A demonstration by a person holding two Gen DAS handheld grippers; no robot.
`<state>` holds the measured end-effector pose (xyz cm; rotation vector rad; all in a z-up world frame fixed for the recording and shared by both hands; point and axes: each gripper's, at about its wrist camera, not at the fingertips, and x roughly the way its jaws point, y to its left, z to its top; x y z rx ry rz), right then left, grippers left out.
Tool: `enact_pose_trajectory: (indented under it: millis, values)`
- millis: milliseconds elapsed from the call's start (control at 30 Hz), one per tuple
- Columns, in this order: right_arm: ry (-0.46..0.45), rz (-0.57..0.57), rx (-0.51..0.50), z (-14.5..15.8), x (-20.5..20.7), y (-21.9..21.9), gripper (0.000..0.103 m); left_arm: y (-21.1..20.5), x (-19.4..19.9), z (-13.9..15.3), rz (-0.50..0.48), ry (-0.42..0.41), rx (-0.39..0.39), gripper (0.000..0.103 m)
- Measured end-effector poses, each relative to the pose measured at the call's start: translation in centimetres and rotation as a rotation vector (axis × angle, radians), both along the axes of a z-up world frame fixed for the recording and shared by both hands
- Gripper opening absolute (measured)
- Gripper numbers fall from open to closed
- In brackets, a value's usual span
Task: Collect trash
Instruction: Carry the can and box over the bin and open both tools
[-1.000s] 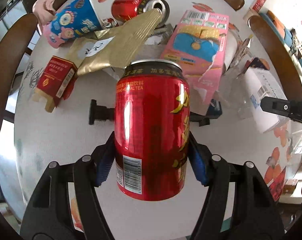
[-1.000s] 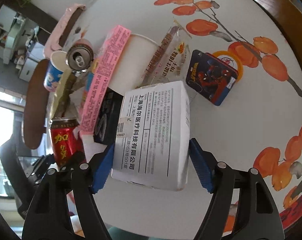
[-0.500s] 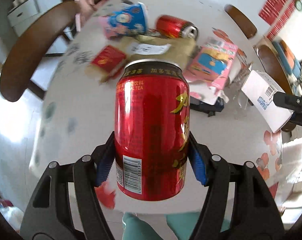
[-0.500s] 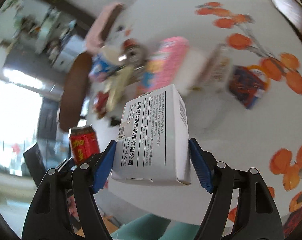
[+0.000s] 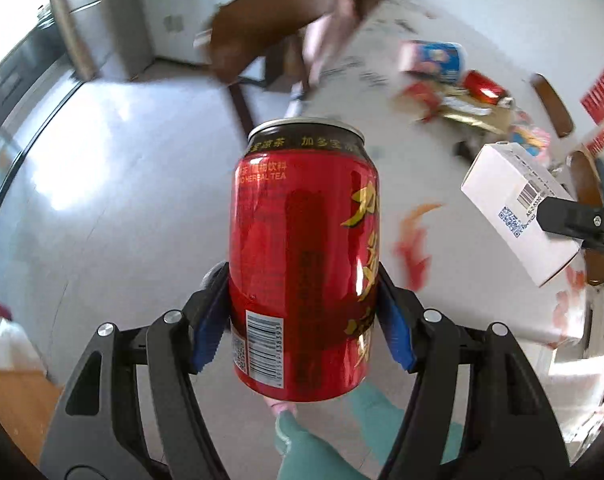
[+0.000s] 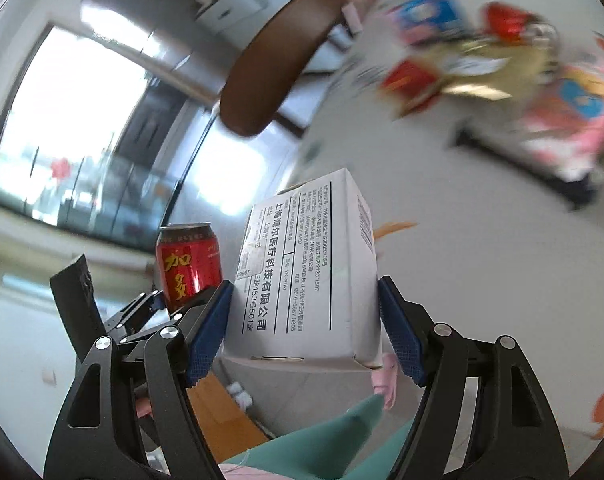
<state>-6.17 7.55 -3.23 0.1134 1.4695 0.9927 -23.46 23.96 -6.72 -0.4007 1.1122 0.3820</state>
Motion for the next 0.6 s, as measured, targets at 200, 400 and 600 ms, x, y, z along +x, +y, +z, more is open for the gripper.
enact_pose_trajectory:
  millis: [200,400,600]
  values:
    - [0.067,0.120,-0.020,-2.7,-7.5,6.6,0.073,5.3,-7.5,-3.6,0.095,0.072,-0.042,0.064]
    - [0.105,0.252,-0.111,-7.0,-13.9,11.2,0.073,8.3,-11.7,-8.7,0.166,0.147,-0.108,0.063]
    - [0.078,0.357,-0.232,-11.7,-17.4,13.2,0.073,9.7,-13.7,-14.6,0.211,0.202,-0.199,0.063]
